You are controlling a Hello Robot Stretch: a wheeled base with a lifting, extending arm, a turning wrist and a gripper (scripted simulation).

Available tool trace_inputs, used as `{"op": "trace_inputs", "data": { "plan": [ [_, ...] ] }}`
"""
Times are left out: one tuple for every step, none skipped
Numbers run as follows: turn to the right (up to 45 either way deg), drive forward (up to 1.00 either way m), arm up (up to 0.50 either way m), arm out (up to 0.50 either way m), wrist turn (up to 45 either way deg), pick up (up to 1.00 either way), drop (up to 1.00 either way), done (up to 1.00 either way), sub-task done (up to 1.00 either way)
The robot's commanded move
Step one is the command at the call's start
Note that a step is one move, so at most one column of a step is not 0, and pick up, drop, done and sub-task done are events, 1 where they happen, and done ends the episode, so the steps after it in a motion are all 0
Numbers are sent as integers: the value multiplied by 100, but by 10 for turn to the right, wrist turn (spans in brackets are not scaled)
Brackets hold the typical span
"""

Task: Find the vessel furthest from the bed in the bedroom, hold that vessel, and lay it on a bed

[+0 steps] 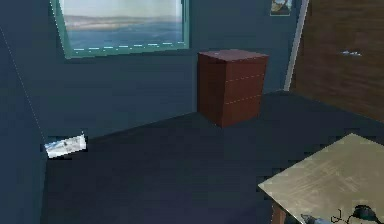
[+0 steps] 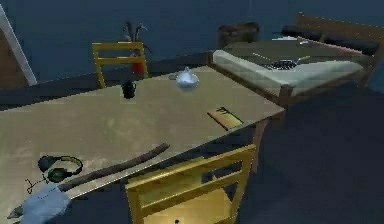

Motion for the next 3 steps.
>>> {"op": "trace_inputs", "data": {
  "plan": [
    [0,95,0,0,0,0,0,0,0],
    [-450,0,0,0,0,0,0,0,0],
    [0,30,0,0,0,0,0,0,0]
  ]
}}
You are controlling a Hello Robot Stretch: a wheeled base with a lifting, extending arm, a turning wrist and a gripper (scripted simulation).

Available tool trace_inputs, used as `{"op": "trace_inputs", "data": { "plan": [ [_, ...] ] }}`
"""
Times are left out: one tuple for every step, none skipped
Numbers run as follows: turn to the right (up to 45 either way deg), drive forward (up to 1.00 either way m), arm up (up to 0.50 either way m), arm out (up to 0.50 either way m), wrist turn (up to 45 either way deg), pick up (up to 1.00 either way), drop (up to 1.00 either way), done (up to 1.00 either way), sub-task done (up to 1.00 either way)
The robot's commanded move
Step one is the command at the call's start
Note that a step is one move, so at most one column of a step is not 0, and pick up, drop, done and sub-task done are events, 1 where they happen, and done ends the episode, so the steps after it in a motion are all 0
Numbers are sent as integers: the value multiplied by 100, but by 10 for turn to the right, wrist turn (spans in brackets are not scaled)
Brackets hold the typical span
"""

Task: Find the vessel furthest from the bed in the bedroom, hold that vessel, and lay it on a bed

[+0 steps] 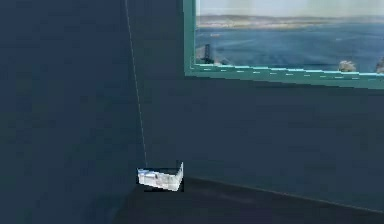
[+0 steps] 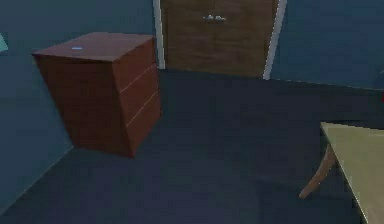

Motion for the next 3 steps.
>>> {"op": "trace_inputs", "data": {
  "plan": [
    [450,0,0,0,0,0,0,0,0],
    [450,0,0,0,0,0,0,0,0],
    [150,0,0,0,0,0,0,0,0]
  ]
}}
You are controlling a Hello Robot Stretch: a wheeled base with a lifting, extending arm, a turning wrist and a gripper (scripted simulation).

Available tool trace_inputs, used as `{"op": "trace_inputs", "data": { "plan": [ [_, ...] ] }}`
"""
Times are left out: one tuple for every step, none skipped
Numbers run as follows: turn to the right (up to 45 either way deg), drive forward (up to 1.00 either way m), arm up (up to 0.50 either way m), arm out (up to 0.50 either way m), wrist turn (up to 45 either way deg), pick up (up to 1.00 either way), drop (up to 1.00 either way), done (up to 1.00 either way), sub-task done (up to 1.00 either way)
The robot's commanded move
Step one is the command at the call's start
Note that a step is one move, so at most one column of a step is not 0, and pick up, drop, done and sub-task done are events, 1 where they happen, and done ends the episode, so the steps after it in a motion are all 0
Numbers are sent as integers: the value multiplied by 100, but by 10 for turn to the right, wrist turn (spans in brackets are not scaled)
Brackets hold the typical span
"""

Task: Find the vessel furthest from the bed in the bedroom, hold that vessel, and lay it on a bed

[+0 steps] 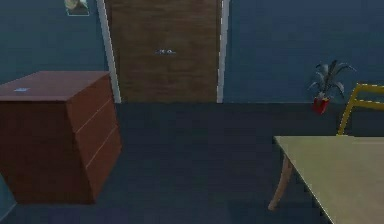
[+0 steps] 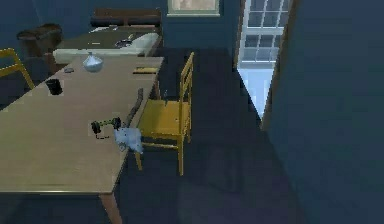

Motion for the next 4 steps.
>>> {"op": "trace_inputs", "data": {
  "plan": [
    [30,0,0,0,0,0,0,0,0],
    [0,100,0,0,0,0,0,0,0],
    [0,50,0,0,0,0,0,0,0],
    [450,0,0,0,0,0,0,0,0]
  ]
}}
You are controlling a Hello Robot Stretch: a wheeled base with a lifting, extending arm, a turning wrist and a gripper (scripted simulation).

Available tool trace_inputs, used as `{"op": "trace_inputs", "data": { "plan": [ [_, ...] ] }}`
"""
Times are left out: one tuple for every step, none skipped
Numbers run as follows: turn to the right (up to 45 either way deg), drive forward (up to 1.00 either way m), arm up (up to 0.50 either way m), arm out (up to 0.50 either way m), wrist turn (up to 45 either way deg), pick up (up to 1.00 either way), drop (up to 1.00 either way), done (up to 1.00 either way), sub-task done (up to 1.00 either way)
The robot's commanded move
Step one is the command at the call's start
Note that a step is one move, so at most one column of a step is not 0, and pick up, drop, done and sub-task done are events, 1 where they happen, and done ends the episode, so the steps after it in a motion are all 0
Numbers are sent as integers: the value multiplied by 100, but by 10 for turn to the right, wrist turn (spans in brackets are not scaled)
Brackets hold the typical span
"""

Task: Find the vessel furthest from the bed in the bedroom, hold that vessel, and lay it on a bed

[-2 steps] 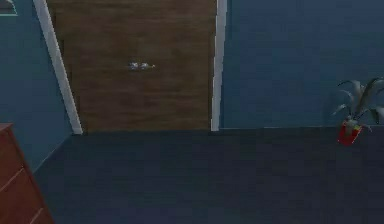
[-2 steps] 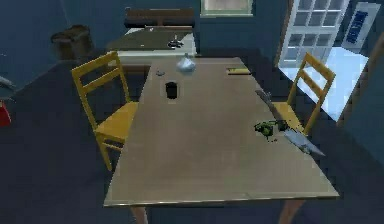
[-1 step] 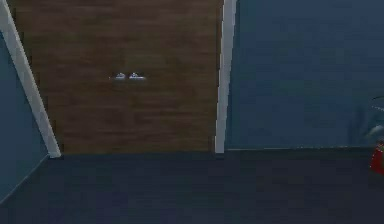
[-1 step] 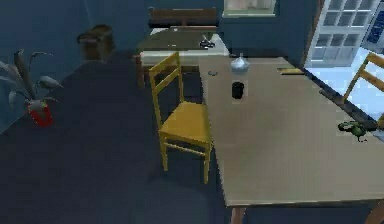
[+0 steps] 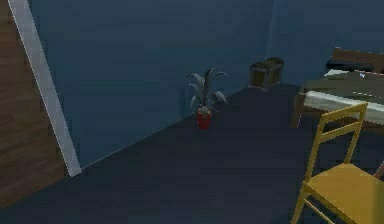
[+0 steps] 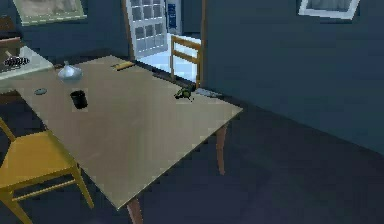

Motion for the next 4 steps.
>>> {"op": "trace_inputs", "data": {
  "plan": [
    [90,0,0,0,0,0,0,0,0],
    [0,100,0,0,0,0,0,0,0],
    [0,25,0,0,0,0,0,0,0],
    [450,0,0,0,0,0,0,0,0]
  ]
}}
